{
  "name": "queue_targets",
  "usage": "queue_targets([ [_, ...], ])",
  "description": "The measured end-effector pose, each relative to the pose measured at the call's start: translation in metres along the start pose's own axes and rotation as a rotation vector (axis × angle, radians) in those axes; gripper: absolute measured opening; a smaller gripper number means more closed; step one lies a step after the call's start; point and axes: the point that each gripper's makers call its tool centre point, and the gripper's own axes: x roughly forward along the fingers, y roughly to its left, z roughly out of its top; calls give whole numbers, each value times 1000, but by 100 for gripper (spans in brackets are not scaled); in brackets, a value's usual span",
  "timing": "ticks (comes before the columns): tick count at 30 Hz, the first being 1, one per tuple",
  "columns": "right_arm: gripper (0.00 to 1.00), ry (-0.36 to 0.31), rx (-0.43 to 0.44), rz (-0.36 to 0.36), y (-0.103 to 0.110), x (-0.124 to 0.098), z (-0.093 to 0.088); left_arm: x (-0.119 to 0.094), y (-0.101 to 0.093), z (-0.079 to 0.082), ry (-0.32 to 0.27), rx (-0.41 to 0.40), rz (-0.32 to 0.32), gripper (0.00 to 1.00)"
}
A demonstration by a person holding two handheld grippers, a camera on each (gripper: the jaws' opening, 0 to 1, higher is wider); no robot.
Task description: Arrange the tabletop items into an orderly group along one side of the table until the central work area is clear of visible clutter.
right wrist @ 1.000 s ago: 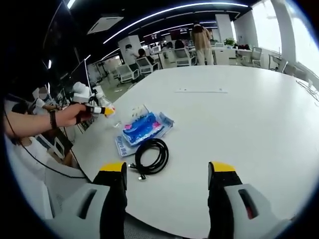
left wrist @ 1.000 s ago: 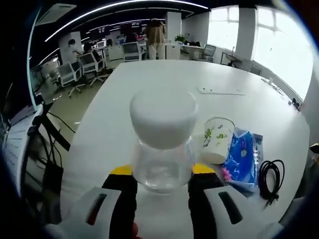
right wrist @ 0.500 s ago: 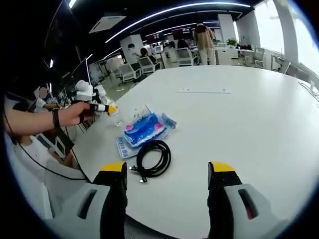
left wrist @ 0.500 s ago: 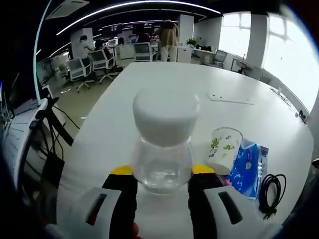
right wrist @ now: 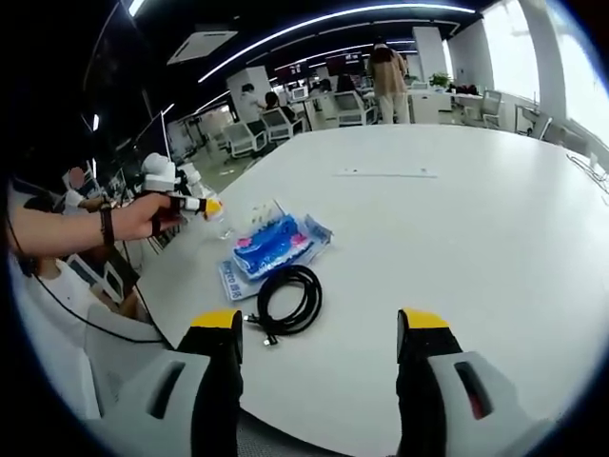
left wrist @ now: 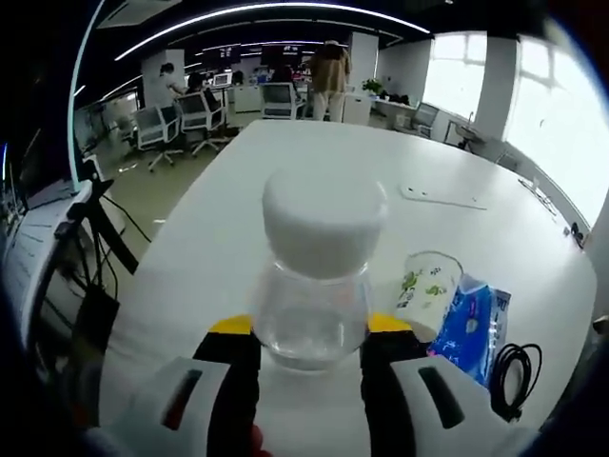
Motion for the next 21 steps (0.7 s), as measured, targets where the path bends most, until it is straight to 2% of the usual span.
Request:
queue_targets([
  [6,65,-7,-4,1,1,0,3,-2,-3,2,-15,9,-24,45],
  [13,65,-14,-4,-1,2,-2,4,-7,-2,3,-31,90,-73,51],
  [15,65,-14,-3,-2,3,-2,3,-10,-3,3,-44,132,-98,51],
  [18,65,-12,-2,-2,4,-2,0,-15,-10,11,-106,168,-167,54],
  [21,65,-12,2,-3,4,-3,-1,-15,-6,9,-94,185,-177,52],
])
